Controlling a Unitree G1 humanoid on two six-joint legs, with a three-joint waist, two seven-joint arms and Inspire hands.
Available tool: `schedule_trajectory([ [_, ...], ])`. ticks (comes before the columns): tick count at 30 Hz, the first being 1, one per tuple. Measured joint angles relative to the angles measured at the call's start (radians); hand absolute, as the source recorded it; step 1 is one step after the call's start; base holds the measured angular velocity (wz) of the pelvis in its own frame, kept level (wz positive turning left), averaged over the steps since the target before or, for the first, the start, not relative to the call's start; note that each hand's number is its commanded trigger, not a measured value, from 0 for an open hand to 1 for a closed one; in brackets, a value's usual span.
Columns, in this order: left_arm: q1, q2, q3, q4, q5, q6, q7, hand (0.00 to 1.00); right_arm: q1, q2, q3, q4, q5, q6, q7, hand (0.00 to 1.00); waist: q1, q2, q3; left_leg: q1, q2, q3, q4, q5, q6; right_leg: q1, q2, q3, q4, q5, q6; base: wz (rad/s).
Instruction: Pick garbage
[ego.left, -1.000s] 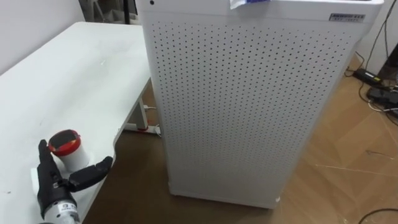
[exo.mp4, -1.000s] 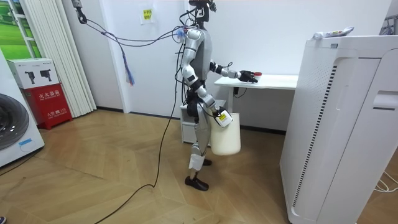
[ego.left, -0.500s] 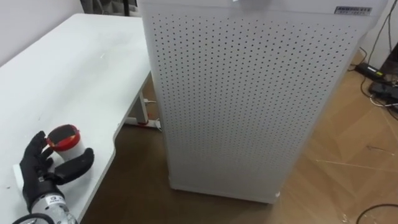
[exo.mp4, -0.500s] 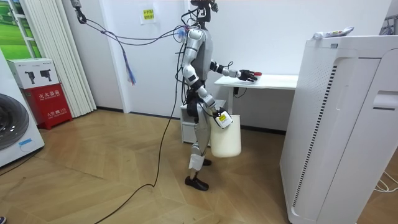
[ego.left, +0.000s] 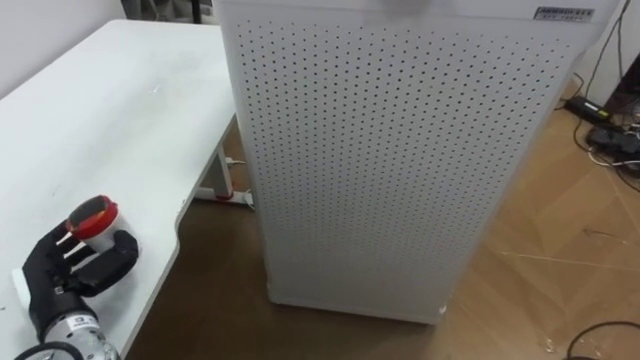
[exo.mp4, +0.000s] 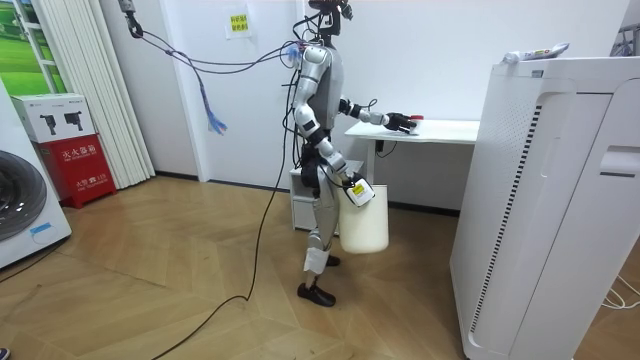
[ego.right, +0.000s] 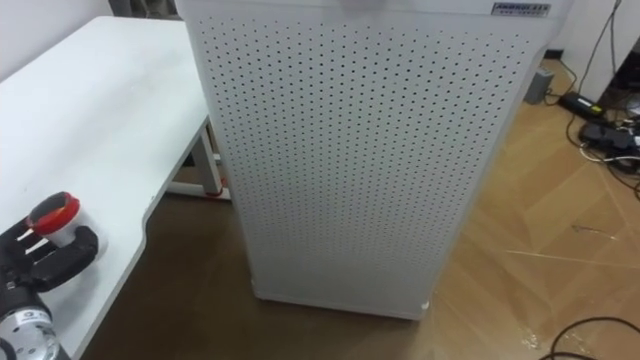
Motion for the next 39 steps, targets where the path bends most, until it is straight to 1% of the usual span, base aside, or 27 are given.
schedule_trajectory([
  [5, 0.0, 0.0, -0.001, 0.0, -0.017, 0.0, -0.007, 1.0, 0.0, 0.0, 0.0, 0.0, 0.01, 0.001, 0.0, 1.0, 0.0, 0.002, 0.001, 0.001, 0.0, 0.001, 0.0, 0.0, 0.0, -0.002, -0.001, 0.002, 0.004, 0.0, 0.0, 0.0],
  [8, 0.0, 0.002, -0.019, 0.0, -0.017, -0.003, -0.013, 1.0, -0.003, -0.001, 0.0, 0.009, 0.014, 0.001, 0.0, 1.0, 0.001, 0.003, 0.0017, 0.003, 0.0, 0.001, -0.001, 0.0, 0.0, -0.001, -0.003, 0.003, 0.004, 0.0, 0.0, 0.0],
  [10, 0.0, 0.003, -0.025, 0.0, -0.015, -0.006, -0.026, 1.0, -0.014, -0.001, 0.001, 0.026, 0.017, 0.001, 0.0, 1.0, 0.001, 0.006, 0.0039, 0.002, 0.0, 0.001, -0.002, 0.0, 0.0, -0.001, -0.003, 0.002, 0.003, 0.0, 0.0, 0.0],
  [12, 0.0, 0.003, -0.037, 0.0, 0.006, -0.007, -0.04, 1.0, -0.04, -0.001, 0.001, 0.056, 0.018, 0.0, 0.0, 1.0, 0.001, 0.012, 0.0074, 0.002, 0.0, 0.001, -0.002, 0.0, 0.0, -0.002, -0.005, 0.001, 0.003, 0.0, 0.0, 0.0],
  [15, 0.001, -0.004, -0.063, -0.02, 0.026, -0.012, -0.052, 1.0, -0.076, -0.002, 0.0, 0.098, 0.018, -0.012, 0.0, 1.0, -0.001, 0.016, 0.0098, -0.013, -0.001, -0.002, 0.001, 0.0, 0.0, -0.018, -0.007, 0.001, 0.008, 0.0, 0.0, 0.0],
  [17, 0.0, -0.009, -0.089, -0.049, 0.024, -0.014, -0.058, 1.0, -0.109, -0.002, -0.001, 0.122, 0.028, -0.013, -0.001, 1.0, -0.002, 0.021, 0.0094, -0.039, -0.002, -0.001, 0.01, 0.0, 0.0, -0.046, -0.011, 0.0, 0.021, 0.001, 0.0, 0.0],
  [19, 0.003, -0.018, -0.11, -0.076, 0.025, -0.014, -0.08, 1.0, -0.138, -0.002, -0.001, 0.152, 0.04, -0.015, -0.001, 1.0, -0.001, 0.021, 0.009, -0.053, -0.001, -0.001, 0.019, 0.0, 0.0, -0.064, -0.016, 0.001, 0.036, 0.001, -0.001, -0.06],
  [21, 0.013, -0.02, -0.155, -0.117, 0.034, -0.014, -0.113, 1.0, -0.175, -0.002, -0.002, 0.2, 0.049, -0.027, -0.003, 1.0, -0.006, 0.021, 0.009, -0.053, 0.0, -0.001, 0.02, 0.0, 0.0, -0.067, -0.02, 0.002, 0.04, 0.001, -0.001, -0.05],
  [24, 0.029, -0.02, -0.194, -0.178, 0.051, -0.014, -0.168, 1.0, -0.194, -0.002, -0.003, 0.214, 0.048, -0.04, -0.021, 1.0, -0.007, 0.022, 0.009, -0.055, 0.0, -0.002, 0.031, -0.005, 0.008, -0.068, -0.02, 0.007, 0.041, 0.001, 0.0, -0.05],
  [26, 0.033, -0.021, -0.216, -0.207, 0.054, -0.015, -0.199, 1.0, -0.198, -0.01, -0.005, 0.217, 0.048, -0.048, -0.027, 1.0, -0.005, 0.022, 0.0087, -0.056, -0.001, 0.003, 0.037, -0.008, 0.011, -0.071, -0.021, 0.013, 0.046, 0.002, 0.001, -0.12],
  [28, 0.049, -0.022, -0.223, -0.248, 0.067, -0.015, -0.232, 1.0, -0.208, -0.012, -0.005, 0.216, 0.047, -0.048, -0.027, 1.0, 0.001, 0.022, 0.0088, -0.057, 0.0, 0.021, 0.037, -0.009, 0.013, -0.089, -0.021, 0.028, 0.063, 0.002, 0.001, -0.23],
  [30, 0.084, -0.032, -0.227, -0.289, 0.075, -0.015, -0.271, 1.0, -0.221, -0.012, -0.004, 0.217, 0.048, -0.048, -0.027, 1.0, 0.002, 0.027, 0.0082, -0.047, -0.001, 0.038, 0.037, -0.01, 0.016, -0.096, -0.023, 0.042, 0.08, 0.002, 0.001, -0.26],
  [33, 0.118, -0.034, -0.244, -0.296, 0.074, -0.02, -0.311, 1.0, -0.234, -0.012, -0.004, 0.216, 0.05, -0.048, -0.019, 1.0, 0.001, 0.033, 0.0097, -0.034, -0.003, 0.055, 0.037, -0.012, 0.019, -0.099, -0.023, 0.054, 0.094, 0.002, 0.002, -0.18],
  [35, 0.128, -0.039, -0.262, -0.295, 0.075, -0.02, -0.335, 1.0, -0.239, -0.012, -0.004, 0.215, 0.054, -0.048, -0.018, 1.0, 0.002, 0.034, 0.0105, -0.041, -0.011, 0.062, 0.039, -0.014, 0.021, -0.115, -0.024, 0.058, 0.106, 0.001, 0.003, -0.06],
  [39, 0.147, -0.064, -0.284, -0.295, 0.075, -0.02, -0.381, 1.0, -0.26, -0.014, -0.012, 0.215, 0.057, -0.049, -0.012, 1.0, -0.001, 0.036, 0.0109, -0.073, -0.017, 0.065, 0.049, -0.012, 0.024, -0.152, -0.035, 0.06, 0.127, 0.001, 0.005, -0.01],
])
